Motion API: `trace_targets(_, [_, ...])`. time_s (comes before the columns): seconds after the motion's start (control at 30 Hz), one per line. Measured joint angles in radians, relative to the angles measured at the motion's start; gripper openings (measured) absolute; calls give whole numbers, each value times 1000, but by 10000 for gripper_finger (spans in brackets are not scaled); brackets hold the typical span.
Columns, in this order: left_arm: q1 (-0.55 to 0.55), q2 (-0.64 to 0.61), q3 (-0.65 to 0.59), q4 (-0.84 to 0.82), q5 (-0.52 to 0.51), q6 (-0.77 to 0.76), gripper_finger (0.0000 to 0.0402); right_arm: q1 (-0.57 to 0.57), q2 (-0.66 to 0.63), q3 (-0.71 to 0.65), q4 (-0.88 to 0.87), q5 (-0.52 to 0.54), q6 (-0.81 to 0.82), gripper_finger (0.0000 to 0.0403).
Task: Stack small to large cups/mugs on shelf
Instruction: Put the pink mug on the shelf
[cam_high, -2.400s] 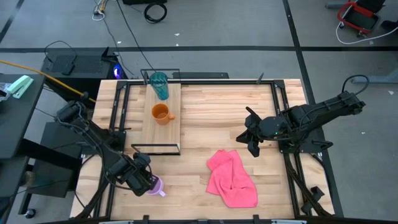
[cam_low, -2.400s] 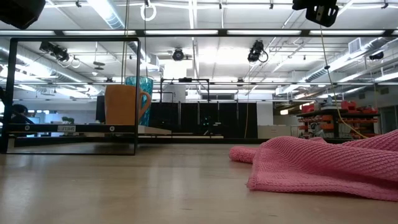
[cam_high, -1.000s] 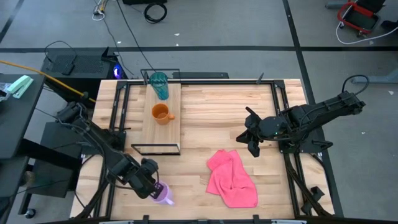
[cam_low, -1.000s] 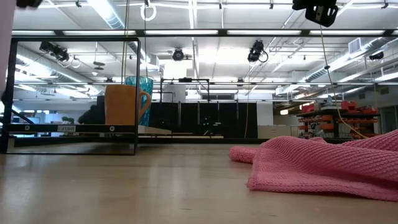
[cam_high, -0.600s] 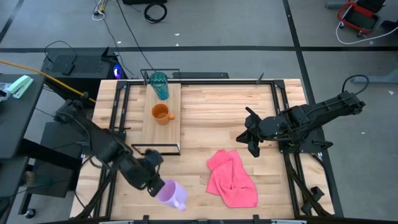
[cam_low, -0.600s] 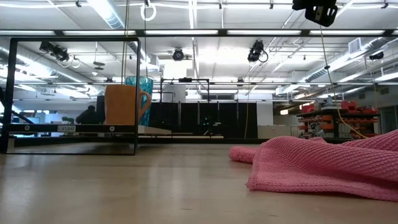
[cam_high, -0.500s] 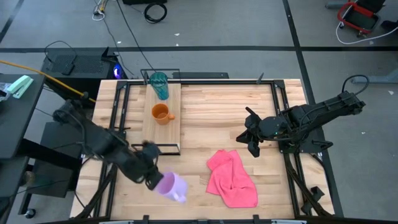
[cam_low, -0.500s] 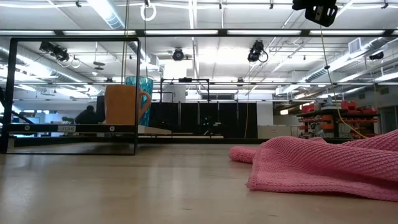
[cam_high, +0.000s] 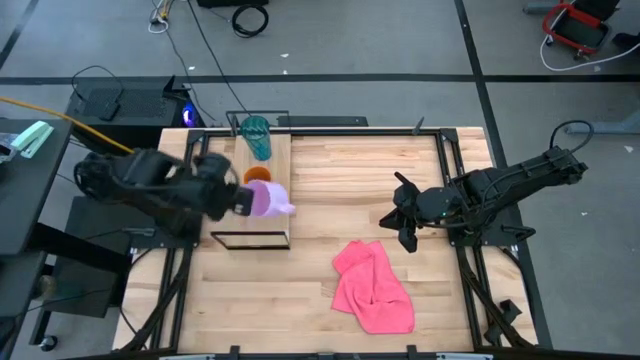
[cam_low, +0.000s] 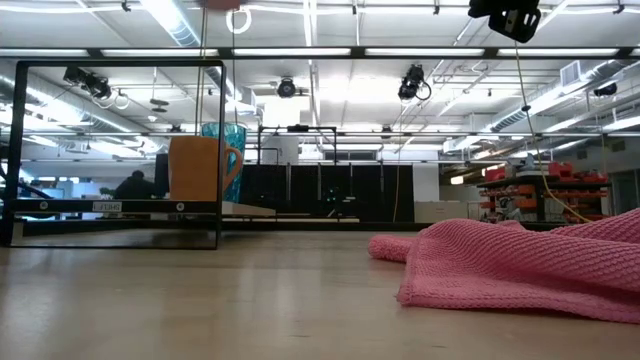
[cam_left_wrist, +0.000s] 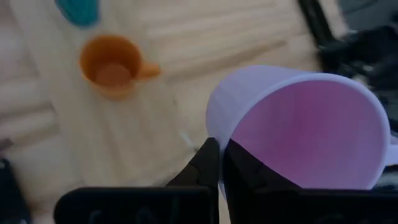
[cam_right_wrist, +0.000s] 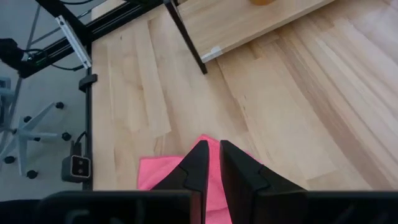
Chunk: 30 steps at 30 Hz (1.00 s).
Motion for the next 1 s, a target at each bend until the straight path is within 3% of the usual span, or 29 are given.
trace_targets(0.23, [211,3,-166,0,195,117,11,0,0,0,-5,1,9,46])
trace_targets(0.5, [316,4,-352,1,355,203,11,0,0,0,-8,1,4,46])
trace_targets(0.77, [380,4,-503,73,412,243,11,0,0,0,-8,1,-7,44])
trace_targets(1.0, [422,4,-599,233,439,281,11,0,0,0,-8,1,-1,30])
